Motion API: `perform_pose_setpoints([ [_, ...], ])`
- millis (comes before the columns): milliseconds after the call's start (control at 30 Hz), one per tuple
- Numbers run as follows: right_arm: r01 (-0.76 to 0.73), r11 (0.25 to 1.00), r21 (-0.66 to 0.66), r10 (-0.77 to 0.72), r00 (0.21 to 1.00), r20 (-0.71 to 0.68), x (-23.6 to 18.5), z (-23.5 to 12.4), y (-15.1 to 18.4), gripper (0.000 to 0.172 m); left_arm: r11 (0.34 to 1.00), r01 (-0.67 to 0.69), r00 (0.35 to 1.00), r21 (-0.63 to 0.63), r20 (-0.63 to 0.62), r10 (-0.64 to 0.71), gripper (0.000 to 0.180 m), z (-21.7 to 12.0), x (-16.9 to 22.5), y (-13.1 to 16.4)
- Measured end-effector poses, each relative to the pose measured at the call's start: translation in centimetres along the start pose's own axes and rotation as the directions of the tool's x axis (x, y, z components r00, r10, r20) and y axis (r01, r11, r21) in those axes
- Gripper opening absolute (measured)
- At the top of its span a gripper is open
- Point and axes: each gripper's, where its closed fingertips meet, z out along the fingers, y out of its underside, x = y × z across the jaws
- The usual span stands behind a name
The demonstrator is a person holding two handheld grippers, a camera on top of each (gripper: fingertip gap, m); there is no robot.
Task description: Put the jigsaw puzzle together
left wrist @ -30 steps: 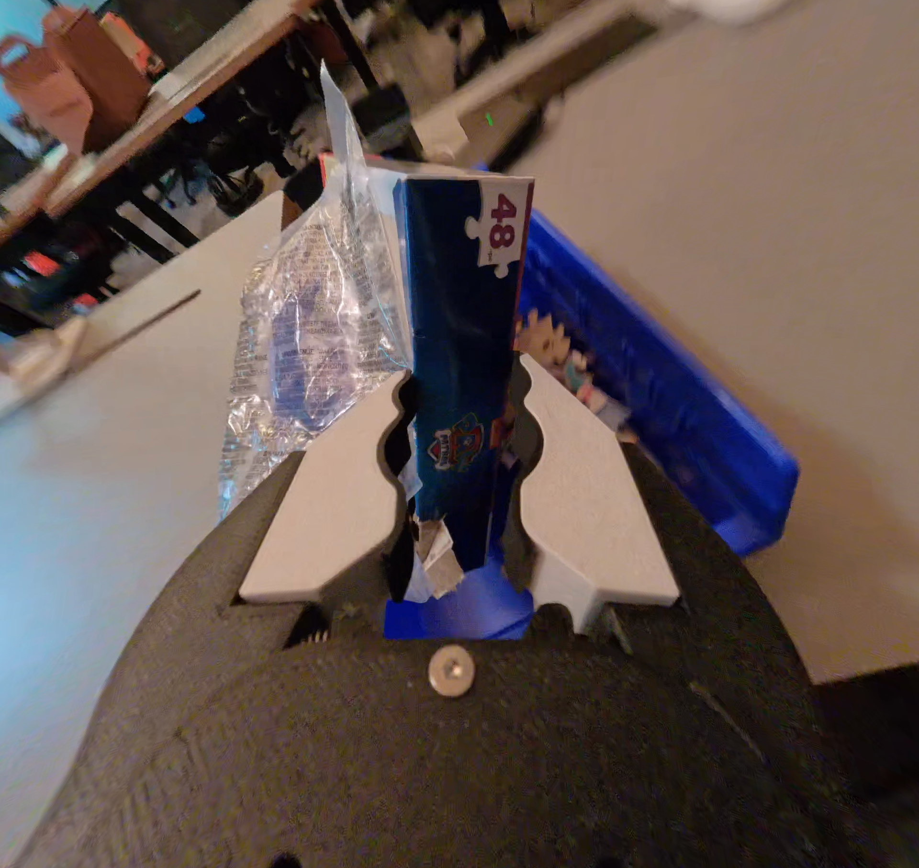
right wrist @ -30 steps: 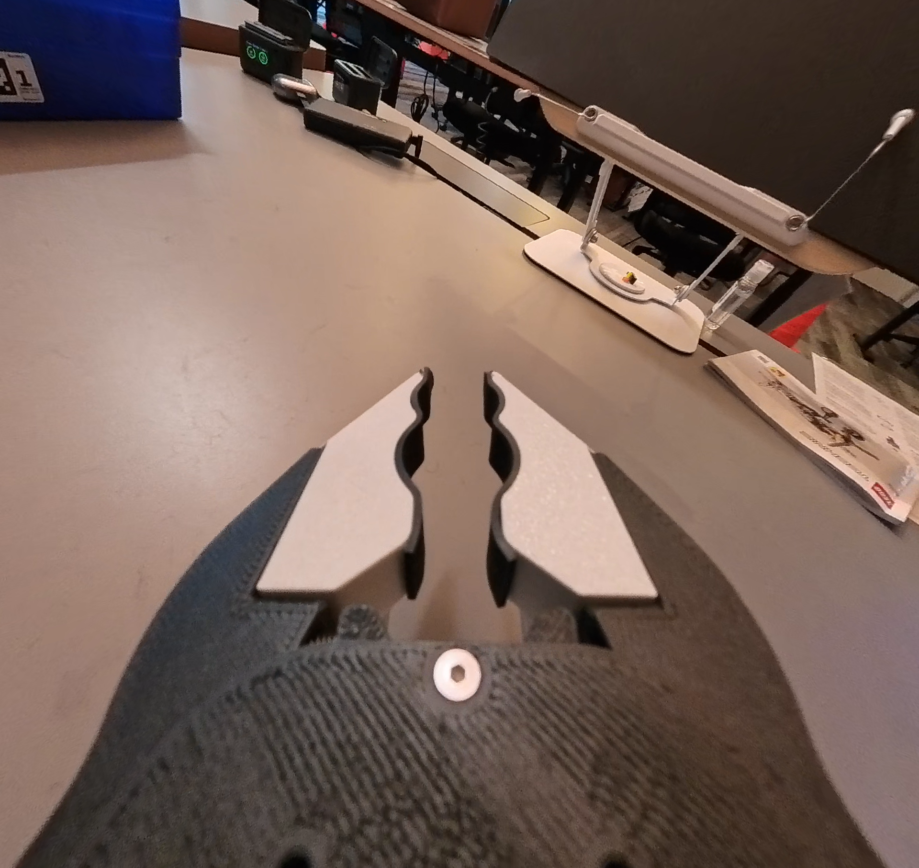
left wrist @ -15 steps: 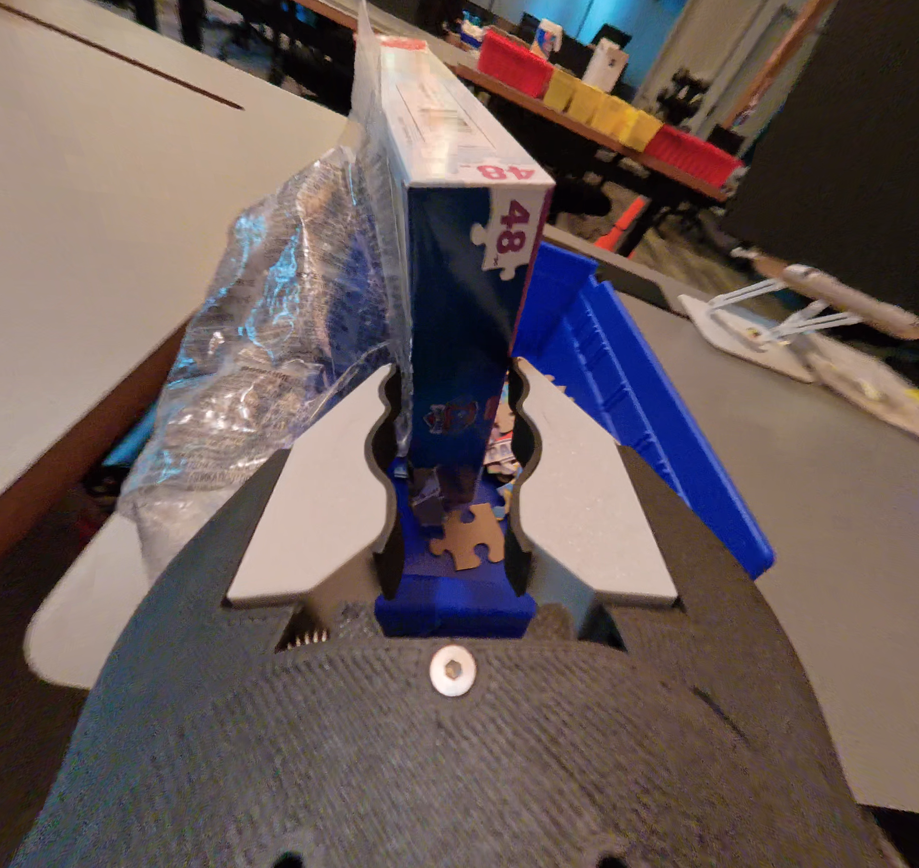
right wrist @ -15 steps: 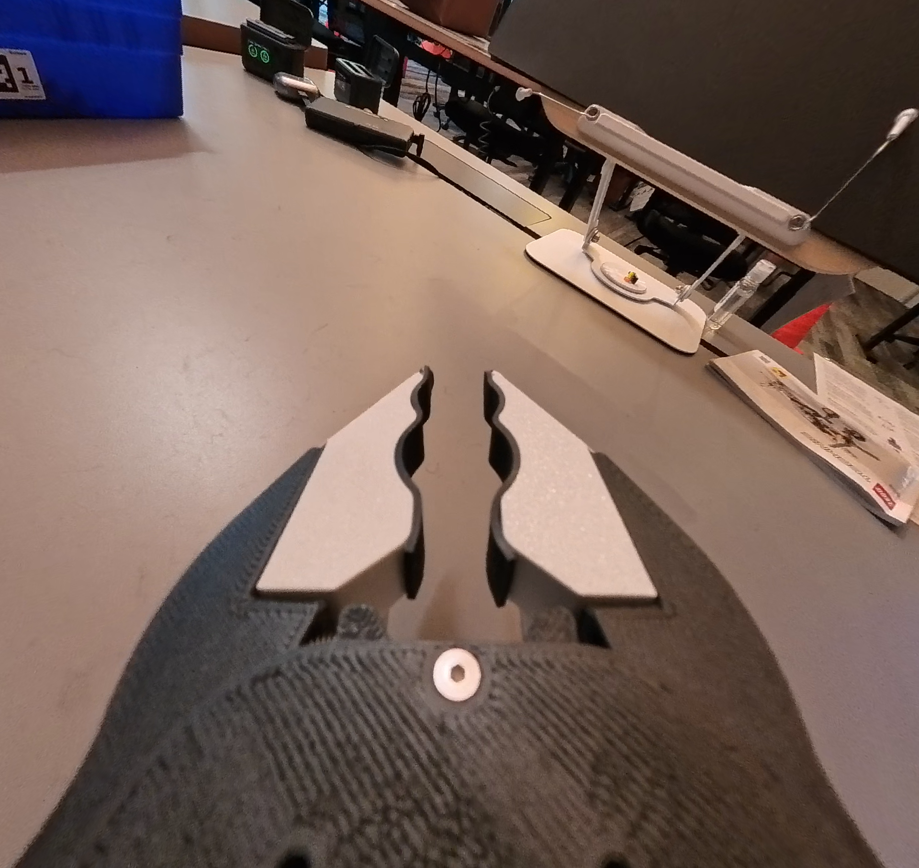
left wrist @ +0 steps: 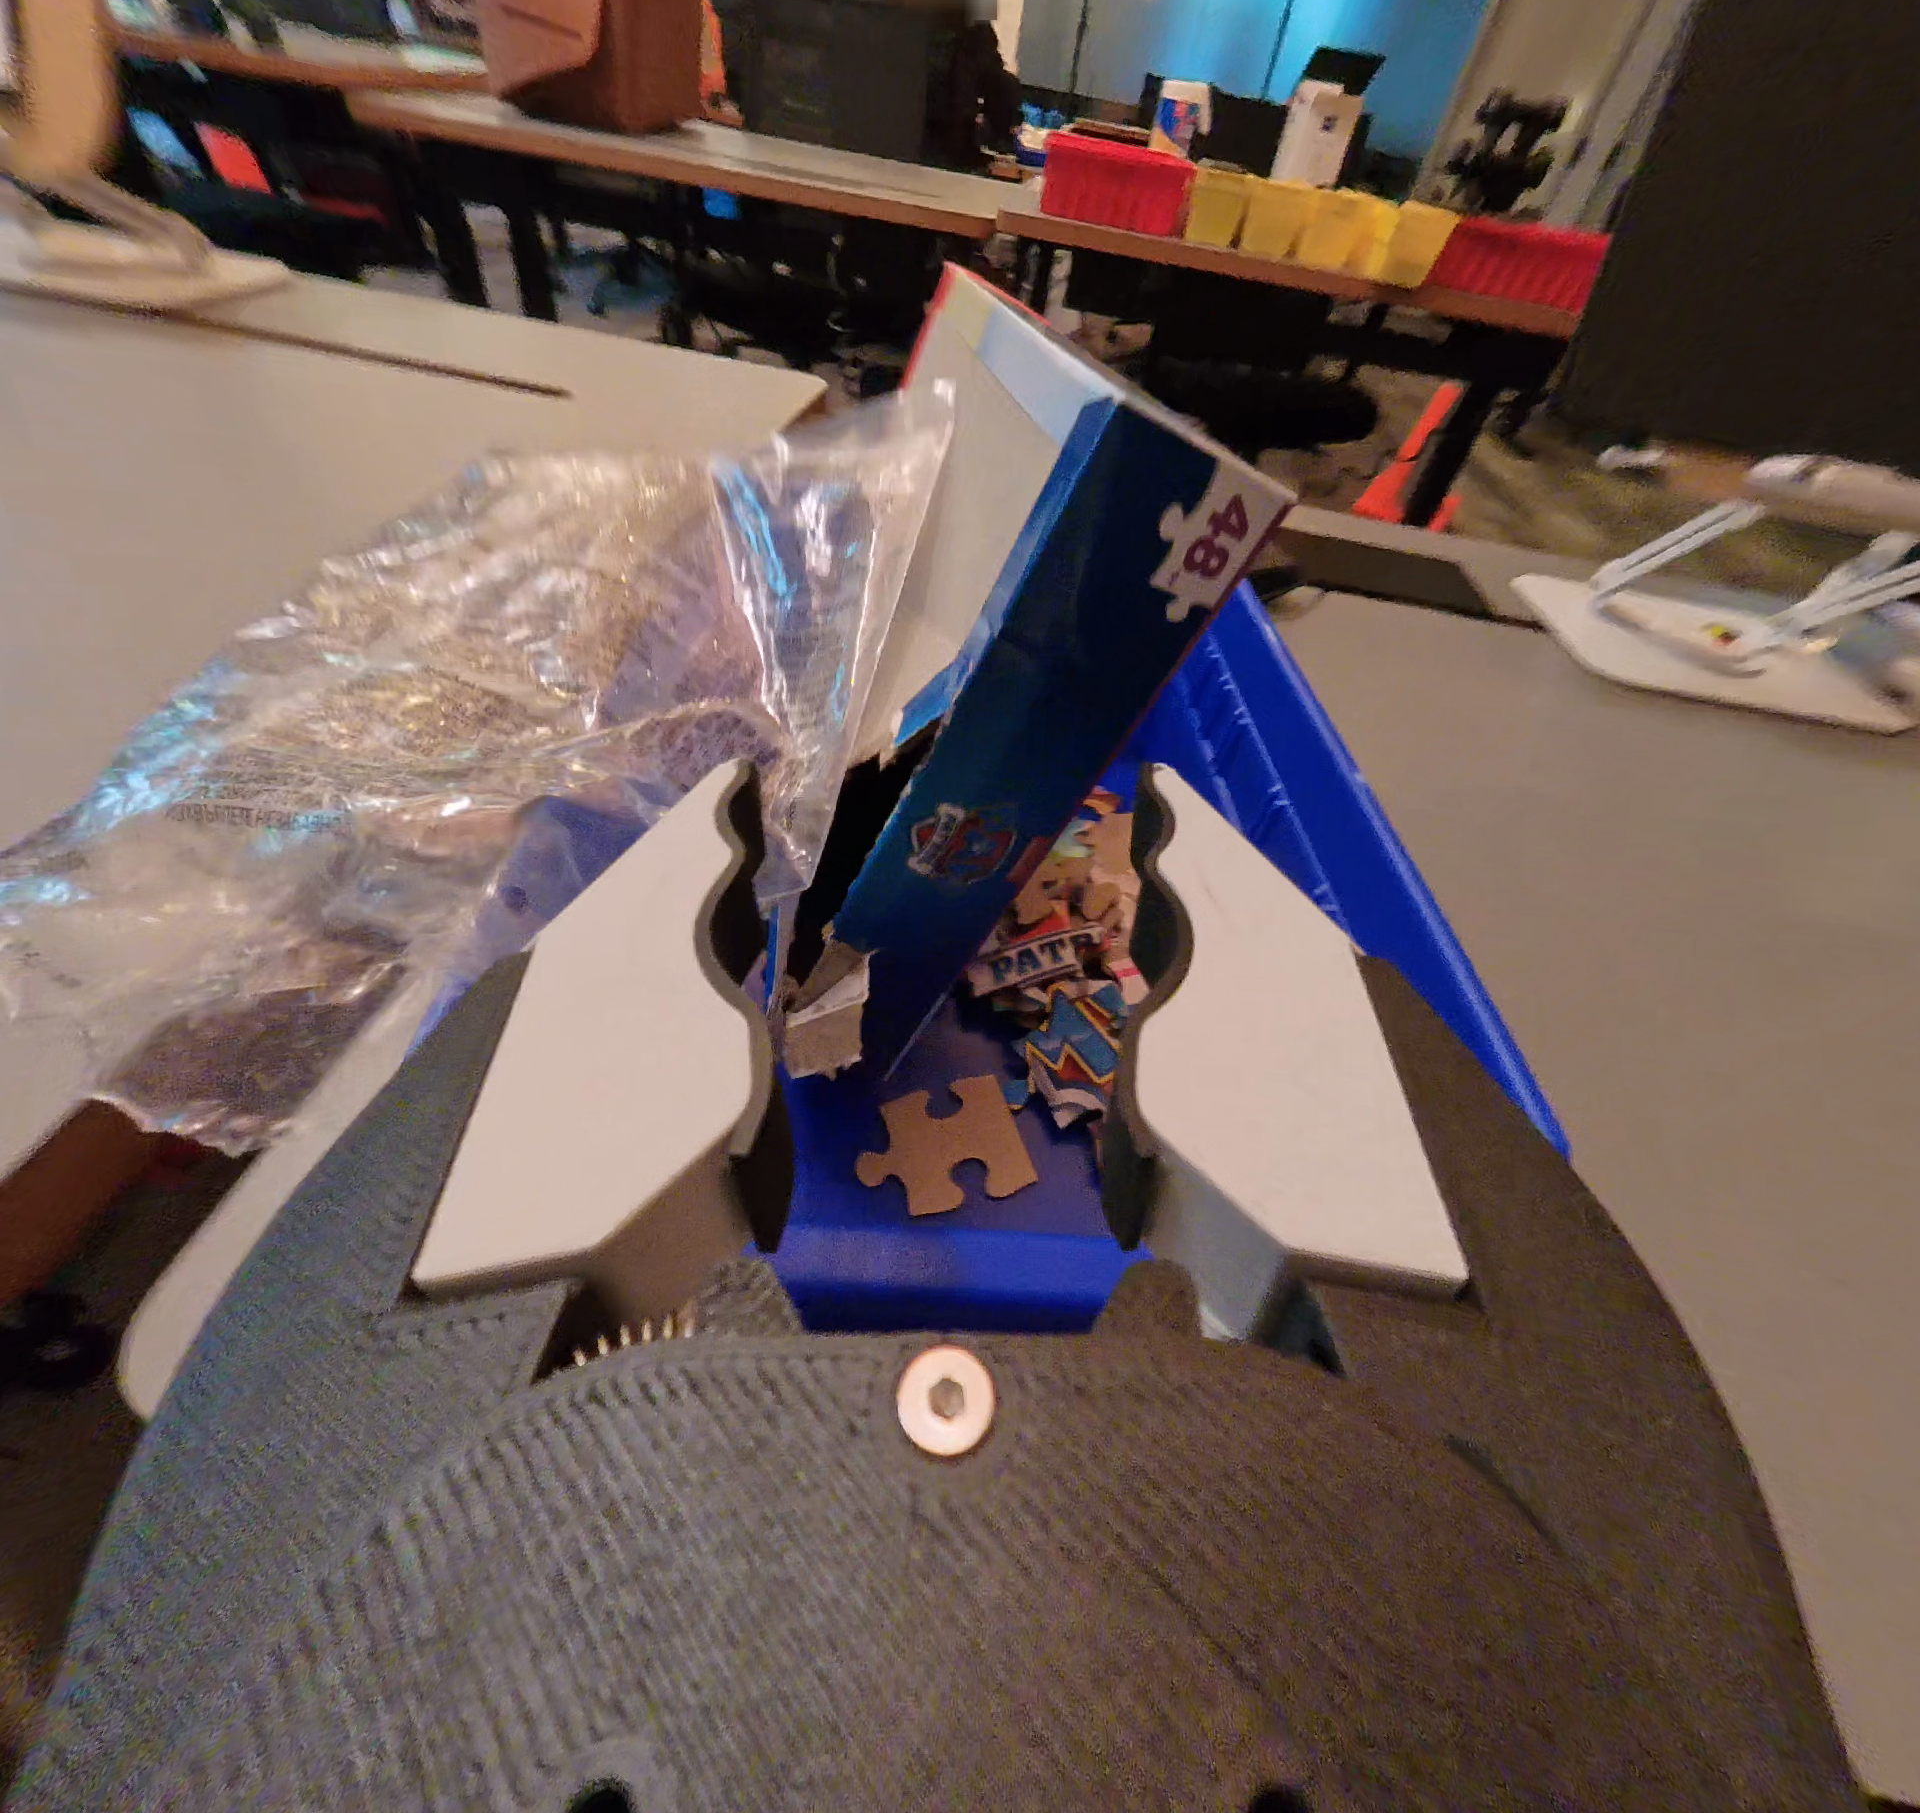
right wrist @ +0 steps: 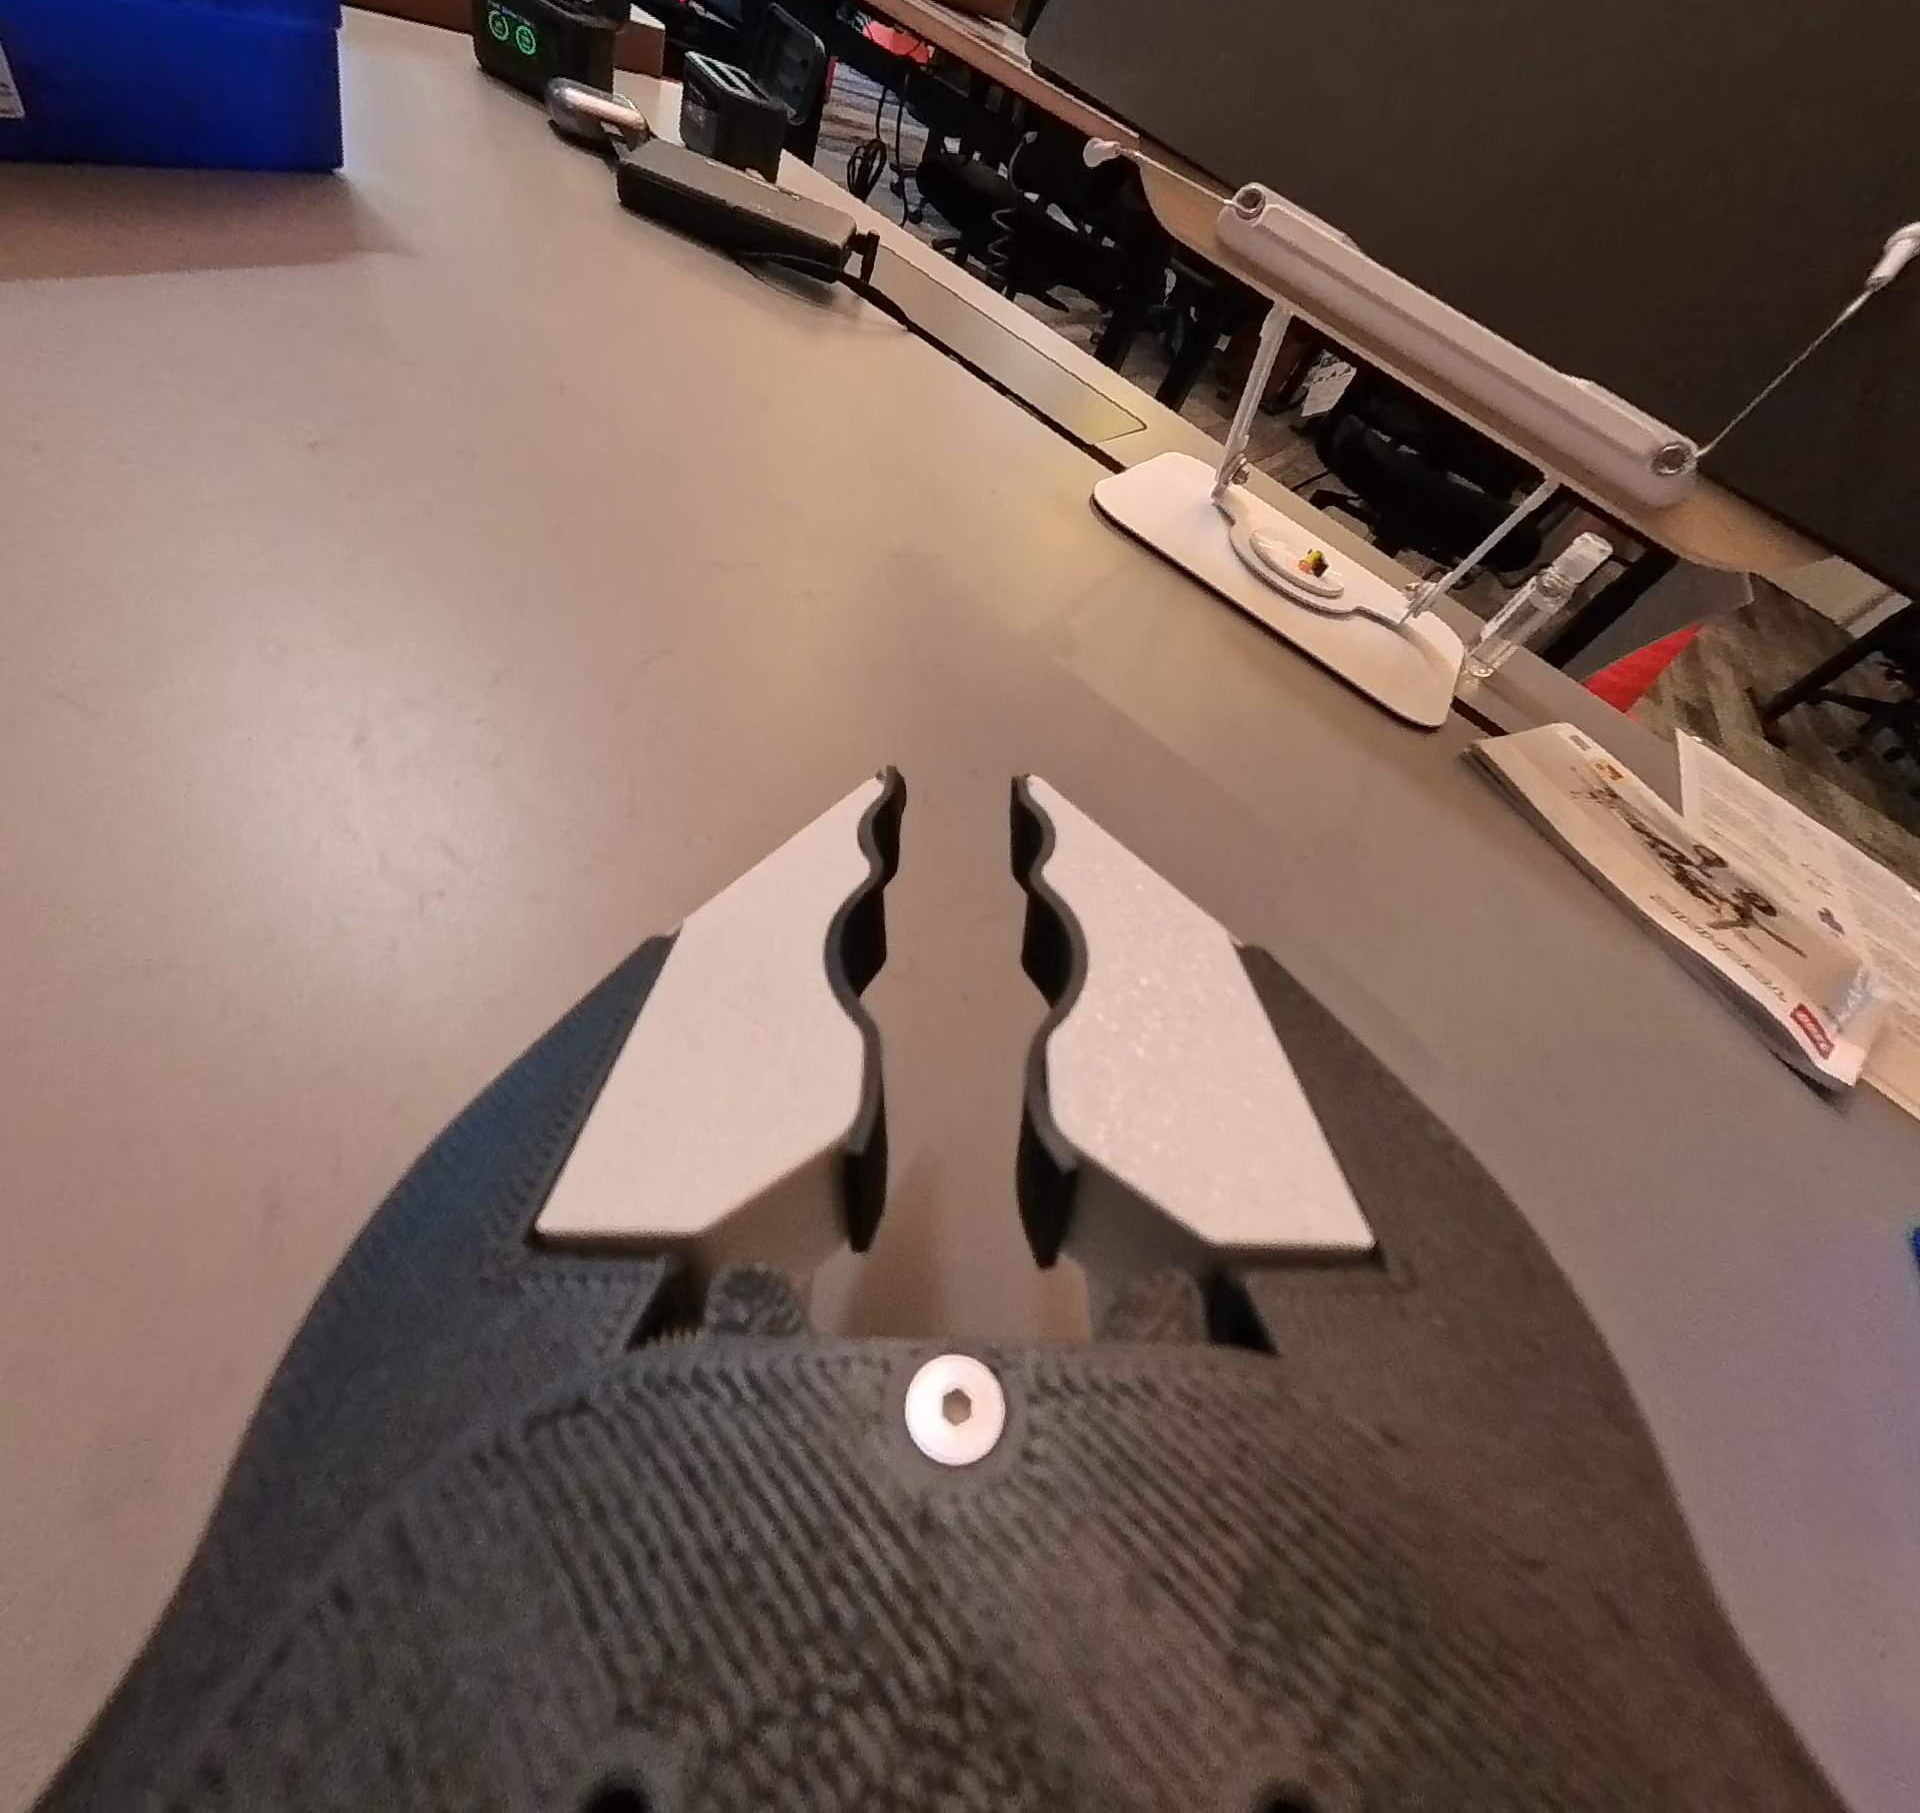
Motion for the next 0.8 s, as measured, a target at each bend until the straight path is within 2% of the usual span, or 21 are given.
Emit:
perform_pose_setpoints([
  [100,0.005,1.0,-0.003,-0.005,1.0,0.008,-0.3,0.2,-0.1,0.019,0.983,-0.183,0.978,-0.016,0.095,0.184,0.085,0.8,0.5,0.1],
  [167,0.012,1.0,-0.004,-0.012,1.0,0.013,-0.6,0.4,-0.2,0.019,0.955,-0.281,0.956,-0.093,0.063,0.287,0.107,2.3,1.7,1.2],
  [200,0.015,1.0,-0.003,-0.015,1.0,0.015,-0.8,0.4,-0.2,0.019,0.942,-0.306,0.95,-0.136,0.025,0.312,0.106,3.0,2.6,2.1],
  [267,0.019,1.0,0.001,-0.019,1.0,0.014,-0.9,0.4,-0.3,0.019,0.905,-0.381,0.924,-0.189,-0.069,0.375,0.086,4.0,4.5,3.7],
  [333,0.012,1.0,0.003,-0.012,1.0,0.017,-0.9,0.3,-0.4,0.019,0.872,-0.459,0.888,-0.171,-0.112,0.445,0.052,4.3,5.8,4.2],
  [467,-0.045,0.999,0.01,0.044,0.996,0.078,-1.9,0.5,-1.1,0.022,0.803,-0.577,0.815,-0.15,-0.047,0.577,0.035,4.5,5.6,3.7],
  [533,-0.061,0.998,0.019,0.058,0.99,0.125,-3.1,0.9,-2.2,0.024,0.811,-0.568,0.821,-0.142,-0.031,0.57,0.033,4.5,5.4,3.1],
  [600,-0.061,0.998,0.031,0.054,0.981,0.187,-4.7,1.5,-3.7,0.027,0.818,-0.558,0.829,-0.142,-0.053,0.557,0.038,4.7,5.5,3.1],
  [633,-0.06,0.998,0.035,0.051,0.973,0.225,-5.8,1.8,-4.7,0.029,0.807,-0.569,0.822,-0.159,-0.07,0.565,0.047,4.8,5.5,3.5],
  [733,-0.052,0.996,0.069,0.025,0.938,0.347,-9.3,2.7,-8.1,0.034,0.734,-0.644,0.764,-0.216,-0.125,0.633,0.072,5.3,5.6,5.4],
  [800,-0.038,0.993,0.109,-0.007,0.925,0.381,-10.8,3.2,-10.5,0.034,0.672,-0.702,0.709,-0.237,-0.15,0.689,0.077,5.5,5.8,6.2],
])
